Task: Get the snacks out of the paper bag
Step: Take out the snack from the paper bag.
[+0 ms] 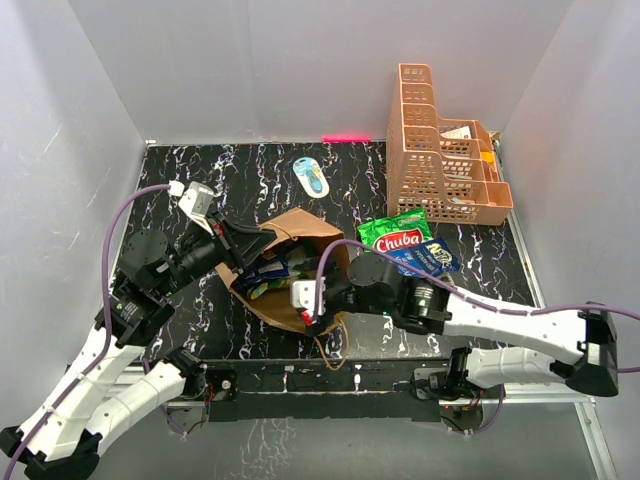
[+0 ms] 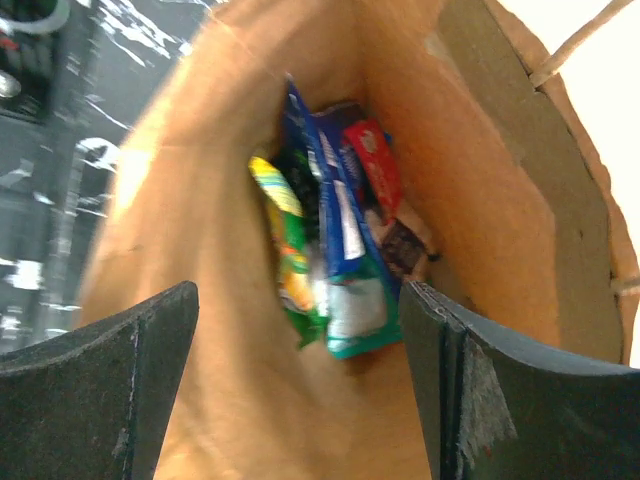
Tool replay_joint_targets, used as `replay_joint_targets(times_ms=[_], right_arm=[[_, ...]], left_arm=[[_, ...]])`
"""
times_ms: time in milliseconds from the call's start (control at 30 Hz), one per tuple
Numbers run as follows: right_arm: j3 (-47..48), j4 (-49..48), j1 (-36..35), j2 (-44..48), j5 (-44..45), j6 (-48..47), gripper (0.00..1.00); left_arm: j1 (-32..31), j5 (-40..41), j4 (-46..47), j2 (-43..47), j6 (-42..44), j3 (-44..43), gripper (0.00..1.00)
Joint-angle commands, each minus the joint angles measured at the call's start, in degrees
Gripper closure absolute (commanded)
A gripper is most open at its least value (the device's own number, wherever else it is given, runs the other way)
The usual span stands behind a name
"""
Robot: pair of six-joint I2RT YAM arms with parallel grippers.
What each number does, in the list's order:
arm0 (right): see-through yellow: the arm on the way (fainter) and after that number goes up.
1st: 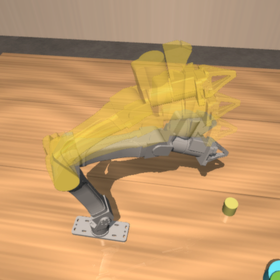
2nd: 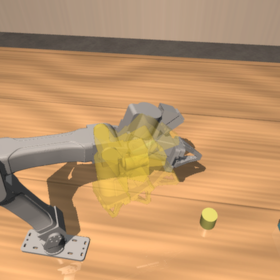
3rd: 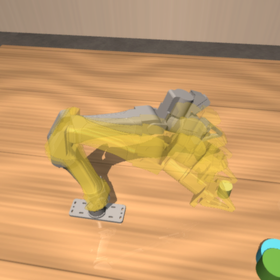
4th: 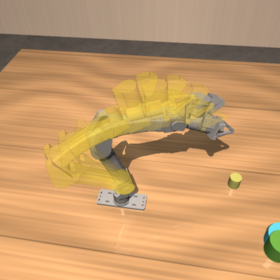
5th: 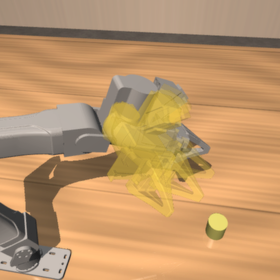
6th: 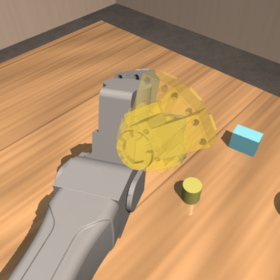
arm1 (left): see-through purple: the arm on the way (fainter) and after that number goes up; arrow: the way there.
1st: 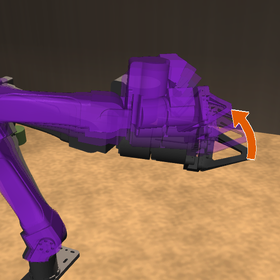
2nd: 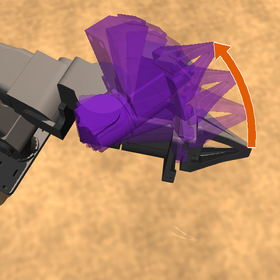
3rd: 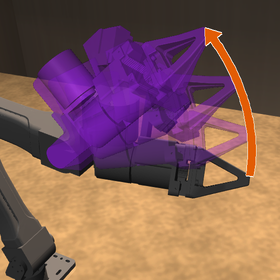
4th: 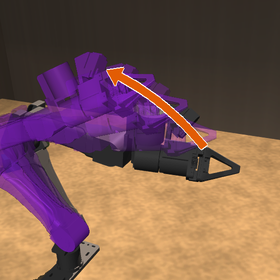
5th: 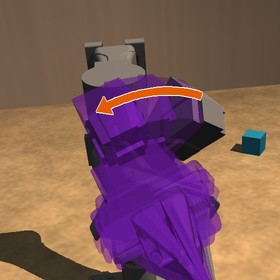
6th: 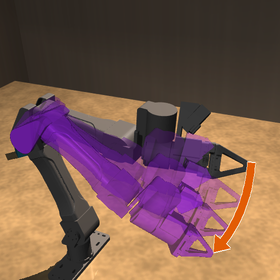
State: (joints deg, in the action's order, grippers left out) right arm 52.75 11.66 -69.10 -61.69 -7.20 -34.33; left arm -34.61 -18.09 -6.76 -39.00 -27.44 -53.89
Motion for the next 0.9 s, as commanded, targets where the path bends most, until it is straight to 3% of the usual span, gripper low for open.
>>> replay_joint_targets(times_ms=[0,233,400,533,867], right_arm=[[-1.2,-10.0,-0.2,-4.1,7.8,-16.7,0.17],[-6.1,-22.2,0.4,-10.3,11.3,-24.4,0.26],[-6.6,-27.0,3.1,-13.5,5.5,-23.8,0.31],[-6.3,-31.8,5.8,-16.4,0.0,-20.5,0.41],[-6.4,-38.3,6.3,-22.6,-2.2,-18.7,0.43]], left_arm=[[0.1,-2.0,2.8,1.2,0.5,-1.6,1.0],[0.0,-2.4,2.6,0.7,0.7,-2.4,1.0],[0.1,-2.4,2.5,1.0,0.5,-1.9,1.0],[0.1,-2.2,2.5,1.2,0.3,-1.8,1.0],[0.1,-2.1,2.4,1.2,0.1,-1.9,1.0]])
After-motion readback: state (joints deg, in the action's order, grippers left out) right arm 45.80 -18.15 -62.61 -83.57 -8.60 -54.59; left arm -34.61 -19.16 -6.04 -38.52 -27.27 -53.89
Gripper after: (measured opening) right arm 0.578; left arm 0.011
